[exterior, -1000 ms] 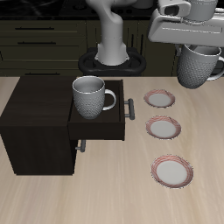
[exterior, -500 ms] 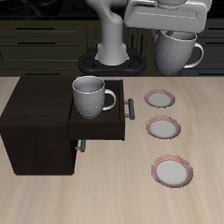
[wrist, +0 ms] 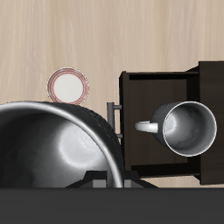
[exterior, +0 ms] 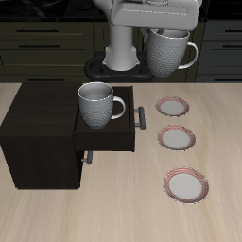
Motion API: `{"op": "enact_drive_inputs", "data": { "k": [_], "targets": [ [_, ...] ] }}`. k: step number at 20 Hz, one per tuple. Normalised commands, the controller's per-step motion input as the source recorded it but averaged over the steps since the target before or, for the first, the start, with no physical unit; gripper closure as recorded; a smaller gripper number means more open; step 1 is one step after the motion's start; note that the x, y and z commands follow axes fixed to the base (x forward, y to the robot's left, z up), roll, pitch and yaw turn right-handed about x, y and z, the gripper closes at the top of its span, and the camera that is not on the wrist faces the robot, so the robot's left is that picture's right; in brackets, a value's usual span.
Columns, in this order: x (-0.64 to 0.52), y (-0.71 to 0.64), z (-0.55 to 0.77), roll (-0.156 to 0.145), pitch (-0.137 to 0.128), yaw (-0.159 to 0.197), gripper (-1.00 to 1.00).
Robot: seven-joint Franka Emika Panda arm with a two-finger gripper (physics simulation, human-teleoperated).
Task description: Place the porcelain mug that is on the plate onto the top of the cabinet
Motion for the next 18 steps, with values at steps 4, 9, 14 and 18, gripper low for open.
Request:
{"op": "enact_drive_inputs", "data": {
  "k": [4,9,14,18],
  "targets": [
    [-0.01,-0.44,-0.06,0.001,-0.005,0.011,1.0],
    [0.0,-0.51,-0.1,0.016,0.02,0.0,1.0],
    [-0.03,-0.48,-0.05,-0.008,0.001,0.004,1.0],
    [-0.05,-0.71,-0.02,-0.041,-0.003,-0.039,1.0]
  ]
}}
